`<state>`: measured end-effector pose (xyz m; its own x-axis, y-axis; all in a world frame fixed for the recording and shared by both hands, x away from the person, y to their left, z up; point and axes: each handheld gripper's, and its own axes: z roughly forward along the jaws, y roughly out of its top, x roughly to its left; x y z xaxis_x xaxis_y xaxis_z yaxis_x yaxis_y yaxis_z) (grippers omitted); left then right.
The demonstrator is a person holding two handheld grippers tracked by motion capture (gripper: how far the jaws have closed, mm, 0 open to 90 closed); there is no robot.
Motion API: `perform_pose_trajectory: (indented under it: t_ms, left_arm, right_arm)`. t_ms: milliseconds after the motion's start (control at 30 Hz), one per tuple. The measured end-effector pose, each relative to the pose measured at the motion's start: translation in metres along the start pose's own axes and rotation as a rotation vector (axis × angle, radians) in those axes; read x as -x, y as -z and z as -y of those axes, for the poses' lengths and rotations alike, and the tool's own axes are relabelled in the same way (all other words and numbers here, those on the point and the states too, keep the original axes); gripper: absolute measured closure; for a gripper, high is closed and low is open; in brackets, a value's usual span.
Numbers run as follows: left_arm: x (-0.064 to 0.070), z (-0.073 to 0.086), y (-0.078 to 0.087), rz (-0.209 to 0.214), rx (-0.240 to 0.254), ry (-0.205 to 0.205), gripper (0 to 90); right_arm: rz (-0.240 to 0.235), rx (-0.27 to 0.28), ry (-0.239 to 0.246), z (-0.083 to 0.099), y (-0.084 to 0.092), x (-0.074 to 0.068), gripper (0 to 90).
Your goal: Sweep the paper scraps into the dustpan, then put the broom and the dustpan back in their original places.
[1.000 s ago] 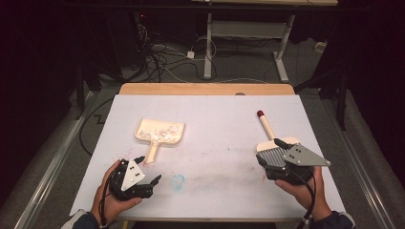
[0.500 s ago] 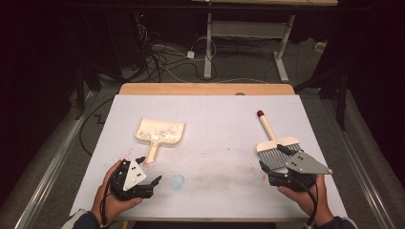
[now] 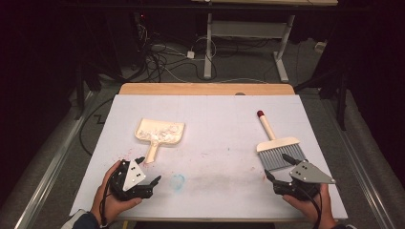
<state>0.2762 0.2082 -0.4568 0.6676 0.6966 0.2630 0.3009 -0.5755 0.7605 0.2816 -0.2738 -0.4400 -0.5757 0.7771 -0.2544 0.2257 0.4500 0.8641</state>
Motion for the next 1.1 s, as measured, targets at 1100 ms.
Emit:
perform_pose_trajectory:
  t_ms: [1100]
  left_arm:
    - [-0.002,-0.006,-0.008,0.011,0.018,-0.008,18.0]
  right_arm:
    - [0.012,-0.008,0.000,0.013,0.006,-0.009,23.6]
